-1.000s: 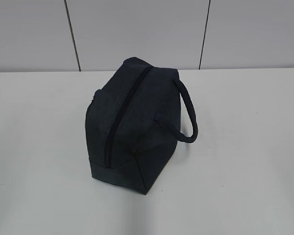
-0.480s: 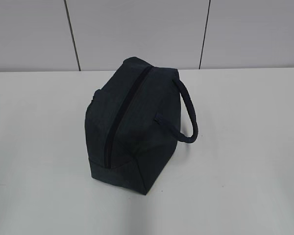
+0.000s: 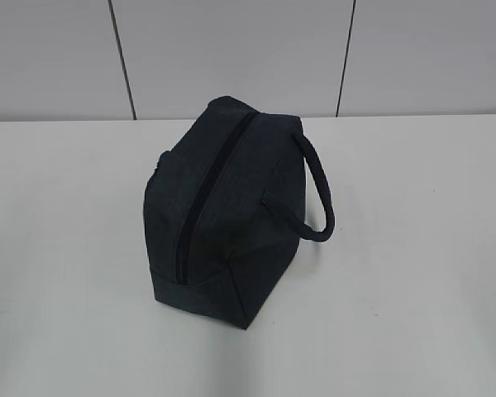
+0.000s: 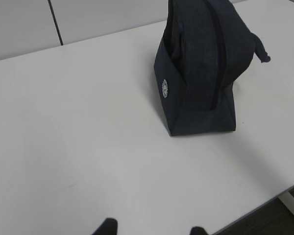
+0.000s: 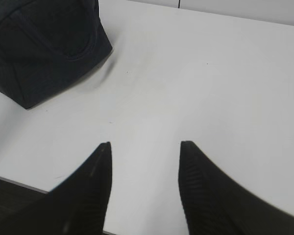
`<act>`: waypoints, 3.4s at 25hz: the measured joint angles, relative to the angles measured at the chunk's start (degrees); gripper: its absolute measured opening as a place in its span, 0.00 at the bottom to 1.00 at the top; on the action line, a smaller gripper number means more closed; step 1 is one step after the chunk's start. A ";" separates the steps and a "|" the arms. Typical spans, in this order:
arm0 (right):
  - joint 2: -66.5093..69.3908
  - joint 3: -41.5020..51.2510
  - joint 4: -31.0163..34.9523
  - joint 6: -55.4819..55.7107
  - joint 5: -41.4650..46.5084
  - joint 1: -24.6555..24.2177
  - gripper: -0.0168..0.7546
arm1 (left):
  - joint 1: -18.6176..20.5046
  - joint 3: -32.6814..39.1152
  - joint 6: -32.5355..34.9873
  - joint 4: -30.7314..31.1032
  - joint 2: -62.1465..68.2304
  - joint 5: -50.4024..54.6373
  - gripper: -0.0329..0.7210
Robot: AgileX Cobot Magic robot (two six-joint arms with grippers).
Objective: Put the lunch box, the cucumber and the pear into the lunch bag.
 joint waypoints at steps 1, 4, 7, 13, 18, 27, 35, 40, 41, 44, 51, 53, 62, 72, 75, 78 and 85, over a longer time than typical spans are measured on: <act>0.00 0.00 0.00 0.00 0.00 0.00 0.48 | 0.00 0.00 0.00 0.00 0.00 0.00 0.41; 0.00 0.00 0.00 0.00 0.00 0.00 0.48 | 0.00 0.00 0.00 0.00 0.00 0.00 0.41; 0.00 0.00 0.00 0.00 0.00 0.00 0.48 | 0.00 0.00 0.00 0.00 0.00 0.00 0.41; 0.00 0.00 0.00 0.00 0.50 0.00 0.48 | 0.00 0.00 0.00 0.00 0.00 0.00 0.41; 0.00 1.49 -0.62 0.00 3.77 0.00 0.48 | 0.00 0.00 0.00 -0.02 0.00 -0.06 0.41; 0.00 1.49 -0.79 0.00 3.77 0.00 0.48 | 1.48 0.00 0.00 -0.07 -0.55 -0.06 0.41; 0.00 1.49 -0.88 0.00 3.89 0.00 0.48 | 10.47 0.00 0.00 -0.07 -8.32 0.22 0.41; 0.00 1.49 -0.88 0.00 3.89 -0.85 0.48 | 11.51 0.00 0.00 -0.14 -8.59 0.10 0.41; 0.00 1.49 -0.88 0.00 3.89 -1.77 0.48 | 11.51 0.00 0.00 -0.14 -8.59 0.04 0.41; 0.00 1.49 -0.88 0.10 3.89 -5.74 0.48 | 11.51 0.00 0.00 -0.48 -8.59 0.05 0.41; 0.00 1.49 -0.92 0.10 3.89 -10.55 0.48 | 11.51 0.00 0.00 -0.85 -8.59 0.05 0.41; 0.00 1.49 -0.92 0.10 3.89 -10.55 0.48 | 11.51 0.00 0.00 -1.04 -8.59 0.05 0.41; 0.00 1.49 -0.92 0.10 3.89 -10.55 0.48 | 12.40 0.00 0.00 -1.15 -8.59 0.05 0.41; 0.00 1.49 -0.92 0.10 3.89 -10.55 0.48 | 14.19 0.00 0.00 -1.15 -8.59 0.05 0.41; 0.00 1.49 -0.92 0.10 3.89 -10.55 0.48 | 14.19 0.00 0.00 -1.15 -8.59 0.05 0.41; 0.00 1.49 -0.92 0.10 3.89 -10.55 0.48 | 14.19 0.00 0.00 -1.15 -8.59 0.05 0.41; 0.00 1.49 -0.92 0.10 3.89 -10.55 0.48 | 14.19 0.00 0.00 -1.15 -8.59 0.05 0.41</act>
